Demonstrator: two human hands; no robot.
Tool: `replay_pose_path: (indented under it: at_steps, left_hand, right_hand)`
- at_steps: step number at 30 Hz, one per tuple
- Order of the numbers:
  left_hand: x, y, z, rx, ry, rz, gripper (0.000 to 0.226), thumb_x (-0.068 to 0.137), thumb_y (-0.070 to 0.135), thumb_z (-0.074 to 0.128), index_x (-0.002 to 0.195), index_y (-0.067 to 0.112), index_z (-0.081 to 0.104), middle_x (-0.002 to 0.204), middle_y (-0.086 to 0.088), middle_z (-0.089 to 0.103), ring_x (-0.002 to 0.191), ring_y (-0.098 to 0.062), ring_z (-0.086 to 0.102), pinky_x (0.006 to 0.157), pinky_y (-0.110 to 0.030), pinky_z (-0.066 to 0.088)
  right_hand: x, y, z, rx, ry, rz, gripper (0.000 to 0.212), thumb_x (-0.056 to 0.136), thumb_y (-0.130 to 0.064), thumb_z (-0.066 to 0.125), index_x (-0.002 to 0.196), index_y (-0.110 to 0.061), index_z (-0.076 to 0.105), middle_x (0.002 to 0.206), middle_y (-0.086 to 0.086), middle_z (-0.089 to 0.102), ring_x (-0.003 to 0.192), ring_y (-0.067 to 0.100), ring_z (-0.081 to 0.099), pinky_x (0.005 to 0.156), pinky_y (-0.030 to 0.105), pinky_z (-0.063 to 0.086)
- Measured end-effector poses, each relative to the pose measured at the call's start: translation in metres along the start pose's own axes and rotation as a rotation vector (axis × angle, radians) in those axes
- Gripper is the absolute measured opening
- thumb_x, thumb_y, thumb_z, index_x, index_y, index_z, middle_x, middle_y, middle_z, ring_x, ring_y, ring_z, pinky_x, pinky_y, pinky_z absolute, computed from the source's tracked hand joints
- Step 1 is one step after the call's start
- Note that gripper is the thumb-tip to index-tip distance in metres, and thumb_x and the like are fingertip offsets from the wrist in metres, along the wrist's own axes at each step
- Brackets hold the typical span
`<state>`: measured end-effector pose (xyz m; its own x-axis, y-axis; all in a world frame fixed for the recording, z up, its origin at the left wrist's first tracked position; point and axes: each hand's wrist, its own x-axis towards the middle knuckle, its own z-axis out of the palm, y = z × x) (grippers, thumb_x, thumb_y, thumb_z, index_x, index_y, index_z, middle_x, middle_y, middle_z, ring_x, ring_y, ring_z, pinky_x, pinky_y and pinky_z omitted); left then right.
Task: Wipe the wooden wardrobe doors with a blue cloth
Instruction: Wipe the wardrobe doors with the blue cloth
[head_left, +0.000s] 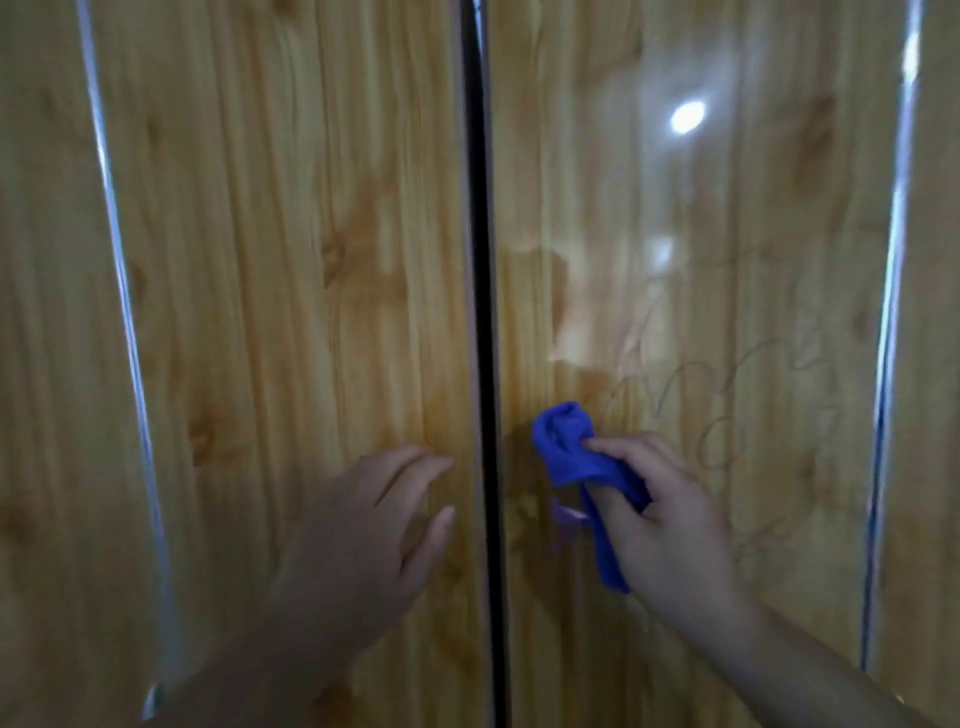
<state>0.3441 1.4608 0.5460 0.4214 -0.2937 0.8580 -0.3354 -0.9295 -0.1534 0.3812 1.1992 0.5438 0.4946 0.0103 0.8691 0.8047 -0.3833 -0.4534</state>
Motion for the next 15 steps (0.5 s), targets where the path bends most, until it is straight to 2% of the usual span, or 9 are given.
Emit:
replay_pose_path:
  at_steps: [3, 4, 6, 7, 9, 10, 12, 15]
  left_hand:
    - [0.044, 0.011, -0.004, -0.038, 0.048, 0.056, 0.040, 0.100, 0.044, 0.050, 0.132, 0.026, 0.064, 0.128, 0.008, 0.063, 0.118, -0.012, 0.060, 0.097, -0.030, 0.051]
    - [0.058, 0.013, -0.005, -0.037, 0.054, 0.088, 0.039, 0.101, 0.043, 0.050, 0.133, 0.026, 0.064, 0.129, 0.009, 0.062, 0.119, -0.012, 0.060, 0.097, -0.031, 0.051]
    - [0.087, 0.019, -0.006, -0.027, 0.077, 0.154, 0.038, 0.102, 0.042, 0.050, 0.133, 0.025, 0.063, 0.131, 0.009, 0.061, 0.122, -0.012, 0.058, 0.098, -0.032, 0.051]
    - [0.101, 0.022, -0.006, -0.029, 0.091, 0.178, 0.037, 0.102, 0.042, 0.050, 0.132, 0.026, 0.064, 0.131, 0.009, 0.061, 0.123, -0.012, 0.057, 0.098, -0.032, 0.050]
    - [0.130, 0.028, -0.006, -0.052, 0.122, 0.221, 0.037, 0.102, 0.042, 0.048, 0.130, 0.026, 0.065, 0.132, 0.009, 0.062, 0.125, -0.013, 0.056, 0.099, -0.035, 0.051]
    - [0.144, 0.031, -0.006, -0.059, 0.128, 0.246, 0.037, 0.101, 0.042, 0.047, 0.129, 0.027, 0.065, 0.133, 0.009, 0.062, 0.127, -0.013, 0.055, 0.101, -0.038, 0.050]
    - [0.169, 0.037, -0.005, -0.028, 0.131, 0.303, 0.038, 0.100, 0.043, 0.046, 0.129, 0.027, 0.065, 0.135, 0.008, 0.062, 0.131, -0.013, 0.052, 0.107, -0.040, 0.046]
    - [0.200, 0.043, -0.003, 0.052, 0.146, 0.336, 0.036, 0.101, 0.041, 0.049, 0.132, 0.027, 0.063, 0.141, 0.006, 0.058, 0.140, -0.015, 0.046, 0.118, -0.039, 0.036]
  right_hand:
    - [0.034, -0.013, -0.037, 0.051, 0.015, 0.024, 0.031, 0.096, -0.001, 0.064, 0.103, -0.031, 0.071, 0.106, -0.009, 0.057, 0.073, 0.015, 0.077, 0.068, 0.029, 0.061]
    - [0.043, -0.019, -0.048, 0.036, 0.040, 0.009, 0.030, 0.097, -0.002, 0.062, 0.102, -0.031, 0.070, 0.106, -0.007, 0.056, 0.067, 0.012, 0.076, 0.060, 0.029, 0.062]
    - [0.061, -0.028, -0.070, -0.040, 0.113, -0.040, 0.032, 0.097, -0.001, 0.061, 0.097, -0.033, 0.067, 0.105, -0.005, 0.057, 0.063, -0.002, 0.073, 0.053, 0.013, 0.056]
    - [0.069, -0.032, -0.081, -0.073, 0.135, -0.041, 0.033, 0.097, -0.002, 0.060, 0.096, -0.034, 0.067, 0.106, -0.006, 0.057, 0.062, -0.003, 0.072, 0.051, 0.012, 0.054]
    - [0.083, -0.037, -0.102, -0.126, 0.154, -0.014, 0.034, 0.098, -0.002, 0.057, 0.098, -0.035, 0.067, 0.106, -0.012, 0.055, 0.060, 0.007, 0.075, 0.052, 0.025, 0.059]
    - [0.087, -0.037, -0.112, -0.189, 0.176, -0.017, 0.035, 0.097, -0.002, 0.056, 0.098, -0.035, 0.066, 0.105, -0.014, 0.055, 0.058, 0.007, 0.074, 0.054, 0.026, 0.059]
    - [0.096, -0.037, -0.129, -0.313, 0.223, -0.024, 0.036, 0.094, -0.001, 0.055, 0.098, -0.036, 0.063, 0.103, -0.010, 0.056, 0.060, -0.003, 0.070, 0.054, 0.010, 0.051]
    - [0.110, -0.038, -0.146, -0.401, 0.262, -0.011, 0.035, 0.093, -0.003, 0.055, 0.101, -0.036, 0.061, 0.101, -0.014, 0.055, 0.067, -0.017, 0.064, 0.054, -0.002, 0.041]
